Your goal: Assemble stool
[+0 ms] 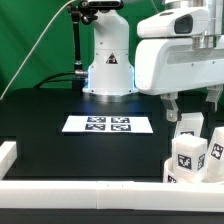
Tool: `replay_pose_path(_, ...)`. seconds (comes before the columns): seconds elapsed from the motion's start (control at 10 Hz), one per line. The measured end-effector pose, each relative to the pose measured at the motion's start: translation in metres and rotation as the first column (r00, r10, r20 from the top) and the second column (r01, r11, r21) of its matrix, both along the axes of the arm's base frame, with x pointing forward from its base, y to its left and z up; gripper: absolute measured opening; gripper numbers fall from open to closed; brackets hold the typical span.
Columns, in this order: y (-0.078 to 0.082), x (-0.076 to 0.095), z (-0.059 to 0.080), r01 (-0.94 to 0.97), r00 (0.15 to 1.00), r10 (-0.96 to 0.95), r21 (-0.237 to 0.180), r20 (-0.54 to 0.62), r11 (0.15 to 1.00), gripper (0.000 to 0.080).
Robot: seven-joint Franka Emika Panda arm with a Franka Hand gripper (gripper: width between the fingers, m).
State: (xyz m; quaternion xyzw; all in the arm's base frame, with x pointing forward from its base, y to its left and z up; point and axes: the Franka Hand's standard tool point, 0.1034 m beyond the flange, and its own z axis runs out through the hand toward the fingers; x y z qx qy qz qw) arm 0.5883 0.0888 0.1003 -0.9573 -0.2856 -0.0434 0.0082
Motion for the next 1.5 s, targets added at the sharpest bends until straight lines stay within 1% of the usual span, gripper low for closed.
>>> replay_pose_path(0.2,-0.005,0.0,0.0,-0.153,0.988,0.154,-0.031,0.002,0.988,0.0649)
replay_pose_path(0.3,-0.006,0.001,0.0,-0.189,0.982,0.189,-0.038,0.002,0.981,0.0649)
replay_pose_path(0.4,-0.008,0.001,-0.001,-0.286,0.958,0.286,-0.061,-0.003,0.956,0.0649)
replay_pose_path(0.5,-0.006,0.0,-0.003,-0.413,0.91,0.413,-0.096,-0.019,0.906,0.0649)
replay_pose_path(0.6,-0.005,0.0,-0.006,-0.458,0.889,0.457,-0.108,-0.03,0.882,0.0649)
replay_pose_path(0.8,-0.01,0.0,-0.009,-0.6,0.8,0.597,-0.139,-0.063,0.788,0.0649)
replay_pose_path(1.0,-0.012,-0.001,-0.011,-0.599,0.8,0.596,-0.141,-0.068,0.788,0.0649)
replay_pose_path(1.1,-0.013,-0.001,-0.011,-0.598,0.801,0.595,-0.141,-0.068,0.789,0.0622)
replay_pose_path(1.2,-0.013,-0.001,-0.011,-0.598,0.801,0.595,-0.141,-0.068,0.789,0.0622)
replay_pose_path(1.3,-0.013,-0.001,-0.011,-0.597,0.801,0.594,-0.141,-0.068,0.789,0.0449)
replay_pose_path(1.4,-0.014,-0.001,-0.011,-0.596,0.802,0.593,-0.141,-0.069,0.79,0.034)
replay_pose_path(1.5,-0.014,-0.002,-0.012,-0.565,0.824,0.562,-0.14,-0.066,0.813,0.034)
